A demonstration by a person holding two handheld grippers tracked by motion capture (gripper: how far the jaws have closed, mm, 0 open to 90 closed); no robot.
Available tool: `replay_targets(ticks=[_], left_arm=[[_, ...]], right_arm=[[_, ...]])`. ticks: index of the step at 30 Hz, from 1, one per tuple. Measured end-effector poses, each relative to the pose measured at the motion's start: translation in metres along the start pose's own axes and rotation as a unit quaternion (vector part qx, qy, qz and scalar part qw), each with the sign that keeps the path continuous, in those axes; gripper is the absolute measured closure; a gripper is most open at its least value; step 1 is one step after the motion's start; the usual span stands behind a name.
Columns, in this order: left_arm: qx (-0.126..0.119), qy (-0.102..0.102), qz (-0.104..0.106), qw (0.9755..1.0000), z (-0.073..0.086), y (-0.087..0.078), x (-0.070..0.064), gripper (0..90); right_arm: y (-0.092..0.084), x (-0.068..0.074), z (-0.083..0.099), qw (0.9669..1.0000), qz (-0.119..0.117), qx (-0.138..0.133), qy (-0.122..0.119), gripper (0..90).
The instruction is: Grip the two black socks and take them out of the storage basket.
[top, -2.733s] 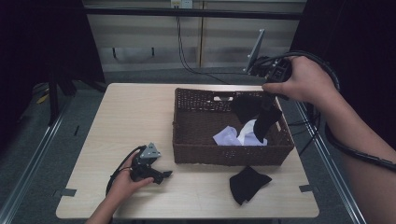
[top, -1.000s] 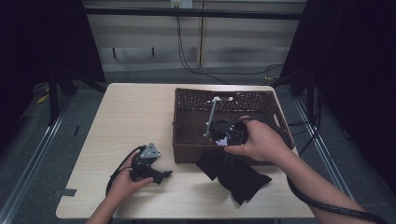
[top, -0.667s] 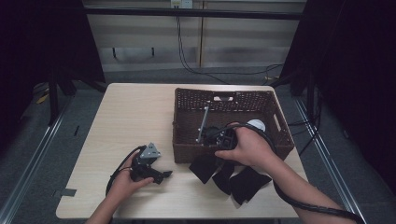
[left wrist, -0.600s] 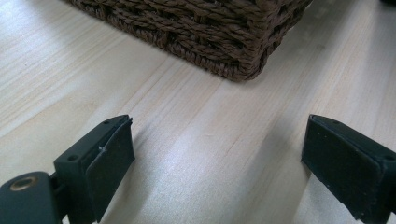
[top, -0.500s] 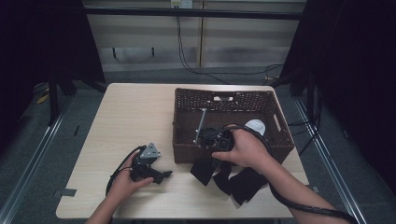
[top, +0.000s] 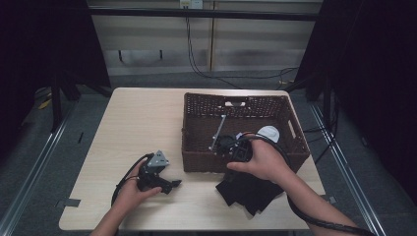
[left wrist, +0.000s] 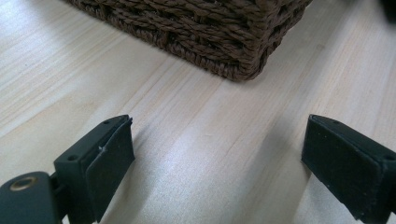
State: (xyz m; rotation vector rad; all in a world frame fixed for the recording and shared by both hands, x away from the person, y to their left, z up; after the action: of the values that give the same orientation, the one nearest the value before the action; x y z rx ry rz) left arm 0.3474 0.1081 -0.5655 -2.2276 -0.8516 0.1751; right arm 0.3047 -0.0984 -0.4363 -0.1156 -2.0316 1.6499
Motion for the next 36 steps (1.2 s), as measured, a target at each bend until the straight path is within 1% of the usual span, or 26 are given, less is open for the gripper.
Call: replay_targets(ticks=[2, 4, 6, 8, 9, 12, 13, 14, 20, 22, 23, 24, 26, 29, 32, 33, 34, 35, 36], left_arm=[[0.0, 0.0, 0.0, 1.0, 0.0, 0.0, 0.0, 8.5], [0.0, 0.0, 0.0, 1.0, 0.0, 0.0, 0.0, 8.5], [-0.001, 0.0, 0.0, 1.0, 0.0, 0.0, 0.0, 8.5], [-0.001, 0.0, 0.0, 1.0, 0.0, 0.0, 0.0, 8.5], [-0.001, 0.0, 0.0, 1.0, 0.0, 0.0, 0.0, 8.5], [-0.001, 0.0, 0.0, 1.0, 0.0, 0.0, 0.0, 8.5], [-0.001, 0.0, 0.0, 1.0, 0.0, 0.0, 0.0, 8.5], [-0.001, 0.0, 0.0, 1.0, 0.0, 0.0, 0.0, 8.5], [-0.001, 0.0, 0.0, 1.0, 0.0, 0.0, 0.0, 8.5], [0.0, 0.002, 0.0, 1.0, 0.0, 0.0, 0.0, 8.5], [0.001, 0.001, 0.0, 1.0, 0.0, 0.0, 0.0, 8.5], [0.001, 0.001, 0.0, 1.0, 0.0, 0.0, 0.0, 8.5], [0.001, 0.001, 0.0, 1.0, 0.0, 0.0, 0.0, 8.5], [0.001, 0.001, 0.001, 1.0, 0.0, 0.0, 0.0, 8.5], [0.001, 0.001, 0.0, 1.0, 0.0, 0.0, 0.0, 8.5], [0.001, 0.001, 0.0, 1.0, 0.0, 0.0, 0.0, 8.5], [0.001, 0.001, 0.0, 1.0, 0.0, 0.0, 0.0, 8.5], [0.001, 0.001, 0.0, 1.0, 0.0, 0.0, 0.0, 8.5], [0.001, 0.001, 0.0, 1.0, 0.0, 0.0, 0.0, 8.5]], right_arm=[[-0.002, 0.001, 0.004, 0.9999, -0.006, -0.014, 0.004, 41.9], [-0.003, 0.001, 0.008, 0.9998, -0.007, -0.02, 0.004, 39.5], [-0.003, 0.0, 0.014, 0.9997, -0.003, -0.024, 0.005, 35.0], [-0.003, 0.0, 0.019, 0.9996, -0.006, -0.028, 0.008, 33.5], [-0.003, 0.0, 0.022, 0.9993, -0.01, -0.035, 0.01, 32.5], [-0.002, -0.002, 0.033, 0.9992, -0.013, -0.034, 0.018, 31.2], [-0.002, -0.004, 0.036, 0.9993, -0.009, -0.031, 0.019, 30.8], [-0.002, -0.005, 0.041, 0.9993, -0.003, -0.027, 0.025, 30.4], [0.004, -0.011, 0.062, 0.9989, 0.004, -0.021, 0.041, 25.5], [0.004, -0.012, 0.069, 0.9985, 0.0, -0.029, 0.047, 23.5], [0.004, -0.014, 0.072, 0.9981, 0.005, -0.031, 0.053, 22.3], [0.005, -0.017, 0.075, 0.998, 0.012, -0.031, 0.053, 20.8], [0.006, -0.019, 0.082, 0.9976, 0.006, -0.036, 0.059, 18.7], [0.008, -0.022, 0.089, 0.9966, 0.0, -0.047, 0.069, 18.3], [0.011, -0.026, 0.098, 0.9962, 0.006, -0.048, 0.073, 18.4], [0.012, -0.026, 0.1, 0.9955, 0.003, -0.054, 0.078, 18.5], [0.013, -0.028, 0.102, 0.9954, 0.0, -0.059, 0.076, 18.3], [0.014, -0.028, 0.104, 0.9947, -0.004, -0.062, 0.082, 18.3], [0.016, -0.03, 0.108, 0.9946, -0.002, -0.065, 0.081, 18.4]])
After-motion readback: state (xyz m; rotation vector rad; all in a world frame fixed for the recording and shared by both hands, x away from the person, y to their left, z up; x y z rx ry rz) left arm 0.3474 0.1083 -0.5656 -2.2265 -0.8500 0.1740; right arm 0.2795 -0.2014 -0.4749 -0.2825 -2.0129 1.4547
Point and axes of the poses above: each handheld gripper's, and its own axes: y roughly forward along the jaws, z roughly out of its underside, x roughly to its left, the point moved 8 cm from there along y, roughly forward along the jaws, and after that the axes turned 13 degrees about -z, right-handed, at the moved point
